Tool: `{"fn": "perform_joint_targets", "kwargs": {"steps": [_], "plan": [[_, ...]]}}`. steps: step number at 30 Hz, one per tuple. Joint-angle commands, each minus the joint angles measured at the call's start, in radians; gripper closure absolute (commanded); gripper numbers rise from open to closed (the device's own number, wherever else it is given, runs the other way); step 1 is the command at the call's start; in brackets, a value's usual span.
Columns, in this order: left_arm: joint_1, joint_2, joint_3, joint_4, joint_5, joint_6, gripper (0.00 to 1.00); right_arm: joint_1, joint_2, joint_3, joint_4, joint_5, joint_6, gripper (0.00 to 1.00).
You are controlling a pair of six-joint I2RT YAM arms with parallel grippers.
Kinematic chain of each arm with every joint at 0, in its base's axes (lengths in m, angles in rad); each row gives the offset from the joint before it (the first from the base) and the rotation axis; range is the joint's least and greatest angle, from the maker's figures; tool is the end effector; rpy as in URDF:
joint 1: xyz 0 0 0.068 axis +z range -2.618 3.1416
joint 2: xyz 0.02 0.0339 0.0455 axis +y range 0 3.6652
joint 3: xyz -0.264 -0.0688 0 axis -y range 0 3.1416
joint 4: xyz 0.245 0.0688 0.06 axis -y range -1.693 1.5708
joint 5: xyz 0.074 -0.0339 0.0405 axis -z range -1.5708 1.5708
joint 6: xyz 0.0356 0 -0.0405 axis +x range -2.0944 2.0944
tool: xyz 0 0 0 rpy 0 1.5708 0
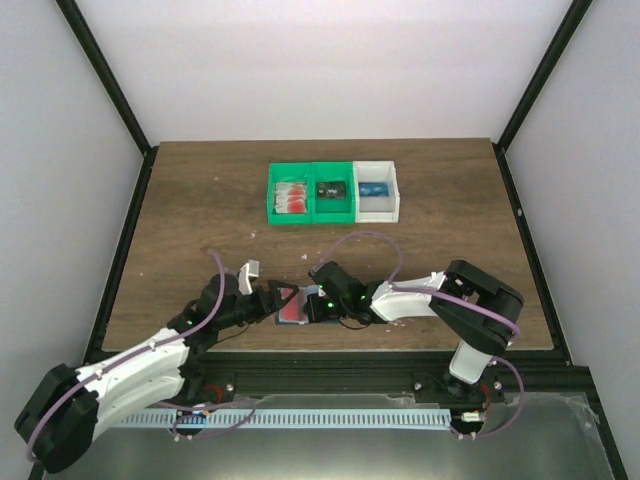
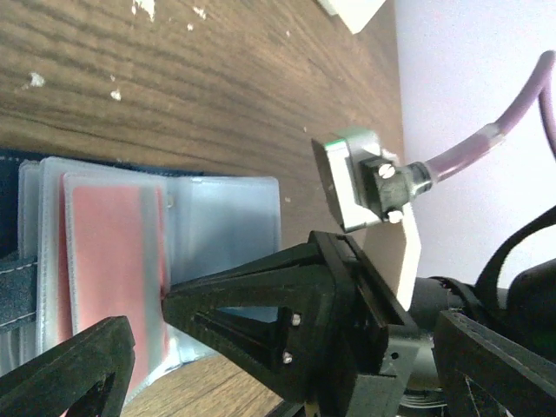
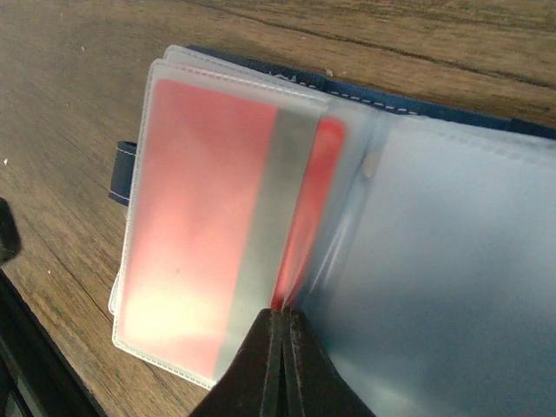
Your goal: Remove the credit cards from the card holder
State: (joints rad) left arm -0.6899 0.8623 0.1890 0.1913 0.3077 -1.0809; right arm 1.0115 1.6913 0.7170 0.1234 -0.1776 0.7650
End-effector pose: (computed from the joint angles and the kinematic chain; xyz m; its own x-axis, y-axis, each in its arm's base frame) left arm 0.1264 -0.1183 0.1581 -0.8861 -0.3591 -0.2930 0.0673 0.5258 -0.8479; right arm 0.1596 0.2669 0.1246 -0.9084 -0.1664 -0.3836 -0.3702 0.7469 0.5524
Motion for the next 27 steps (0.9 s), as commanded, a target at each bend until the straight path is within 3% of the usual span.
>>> {"fn": "perform_joint_targets", "kwargs": {"steps": [1, 12, 27], "plan": [[-0.005, -0.035, 0.002, -0.023, -0.013, 0.015, 0.04, 0.013, 0.003, -0.026, -0.049, 0.004, 0.005, 0.99], [-0.005, 0.117, -0.029, 0.097, 0.034, 0.028, 0.04, 0.013, 0.002, -0.027, -0.051, 0.003, 0.006, 1.00], [-0.004, 0.181, -0.034, 0.177, 0.056, 0.011, 0.04, 0.013, -0.017, -0.029, -0.042, 0.005, 0.004, 1.00]]}}
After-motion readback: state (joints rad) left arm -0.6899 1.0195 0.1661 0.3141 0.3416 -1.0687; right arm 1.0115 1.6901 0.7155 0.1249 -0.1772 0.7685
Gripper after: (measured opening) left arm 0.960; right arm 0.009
